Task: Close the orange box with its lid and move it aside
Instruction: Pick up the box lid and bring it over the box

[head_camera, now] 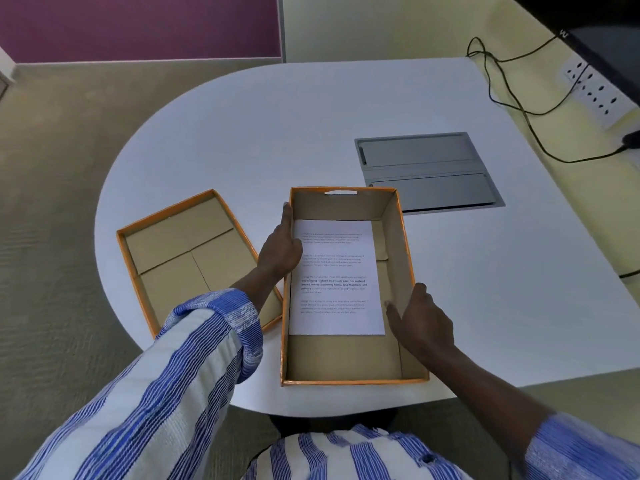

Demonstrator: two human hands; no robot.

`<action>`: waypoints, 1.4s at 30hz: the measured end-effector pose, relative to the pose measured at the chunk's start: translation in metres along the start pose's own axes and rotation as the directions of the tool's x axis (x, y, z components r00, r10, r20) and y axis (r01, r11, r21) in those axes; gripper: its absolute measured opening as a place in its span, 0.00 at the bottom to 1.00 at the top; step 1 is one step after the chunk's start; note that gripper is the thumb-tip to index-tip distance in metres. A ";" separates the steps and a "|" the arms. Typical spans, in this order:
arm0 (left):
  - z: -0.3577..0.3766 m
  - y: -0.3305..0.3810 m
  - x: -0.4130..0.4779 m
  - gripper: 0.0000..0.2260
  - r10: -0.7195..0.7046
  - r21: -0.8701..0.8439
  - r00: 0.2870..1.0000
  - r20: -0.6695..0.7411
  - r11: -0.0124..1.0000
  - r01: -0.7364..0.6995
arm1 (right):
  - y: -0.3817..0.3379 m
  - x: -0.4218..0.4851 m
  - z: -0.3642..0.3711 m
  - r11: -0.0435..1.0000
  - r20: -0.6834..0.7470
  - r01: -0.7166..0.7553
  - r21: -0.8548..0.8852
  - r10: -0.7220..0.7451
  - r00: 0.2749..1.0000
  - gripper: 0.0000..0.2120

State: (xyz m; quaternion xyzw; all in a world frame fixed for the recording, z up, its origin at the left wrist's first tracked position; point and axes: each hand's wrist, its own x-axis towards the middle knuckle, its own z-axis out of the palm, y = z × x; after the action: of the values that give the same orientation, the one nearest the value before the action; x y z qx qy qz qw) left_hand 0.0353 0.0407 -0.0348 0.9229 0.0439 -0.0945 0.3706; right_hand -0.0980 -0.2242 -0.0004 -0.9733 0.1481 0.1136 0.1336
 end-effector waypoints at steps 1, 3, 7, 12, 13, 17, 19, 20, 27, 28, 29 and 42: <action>-0.001 -0.001 0.000 0.34 0.007 -0.001 1.000 0.002 1.000 -0.007 | -0.001 -0.002 0.003 1.000 0.001 -0.010 -0.003 0.010 1.000 0.28; -0.004 -0.004 -0.001 0.34 0.022 -0.018 1.000 0.015 1.000 -0.022 | -0.005 -0.002 0.006 0.999 -0.010 -0.032 -0.001 0.032 0.999 0.32; -0.013 -0.014 -0.009 0.34 -0.035 -0.162 0.999 0.008 0.986 0.036 | -0.018 0.005 0.003 0.996 -0.091 -0.004 -0.086 -0.004 0.996 0.45; -0.027 -0.051 -0.024 0.31 -0.115 -0.099 0.983 -0.145 0.990 0.101 | -0.062 0.012 -0.002 0.964 -0.129 0.235 -0.126 -0.251 0.959 0.42; -0.031 -0.063 -0.029 0.30 -0.115 -0.044 0.977 -0.182 0.993 0.109 | -0.076 0.012 -0.001 0.948 -0.124 0.294 -0.118 -0.308 0.943 0.42; -0.049 -0.109 -0.055 0.26 -0.179 0.134 0.946 -0.271 0.966 0.221 | -0.131 0.007 0.009 0.885 -0.064 0.465 -0.031 -0.466 0.882 0.41; -0.060 -0.132 -0.070 0.27 -0.259 0.189 0.915 -0.308 0.926 0.326 | -0.158 0.003 0.017 0.841 -0.036 0.541 -0.020 -0.542 0.840 0.41; -0.065 -0.144 -0.078 0.27 -0.288 0.215 0.899 -0.330 0.904 0.369 | -0.170 -0.001 0.022 0.815 -0.025 0.579 -0.018 -0.579 0.815 0.41; -0.086 -0.189 -0.119 0.26 -0.685 -0.007 0.632 -0.363 0.680 0.733 | -0.228 -0.023 0.054 0.670 0.086 0.737 -0.090 -0.732 0.676 0.39; -0.088 -0.193 -0.122 0.23 -0.744 -0.096 0.588 -0.318 0.642 0.760 | -0.233 -0.025 0.057 0.659 0.100 0.747 -0.093 -0.740 0.665 0.39; -0.088 -0.198 -0.123 0.21 -0.785 -0.163 0.558 -0.269 0.608 0.777 | -0.236 -0.027 0.060 0.652 0.117 0.753 -0.090 -0.744 0.658 0.39; -0.151 -0.167 -0.109 0.29 -0.732 -0.663 0.628 -0.264 0.610 0.433 | -0.291 -0.039 0.046 0.732 0.222 0.573 0.368 -0.668 0.710 0.30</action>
State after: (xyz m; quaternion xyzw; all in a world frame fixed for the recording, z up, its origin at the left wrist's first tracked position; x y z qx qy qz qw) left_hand -0.0754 0.2639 -0.0182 0.6970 0.4763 0.0503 0.5336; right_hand -0.0494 0.0675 0.0327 -0.9025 -0.2022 0.2061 0.3197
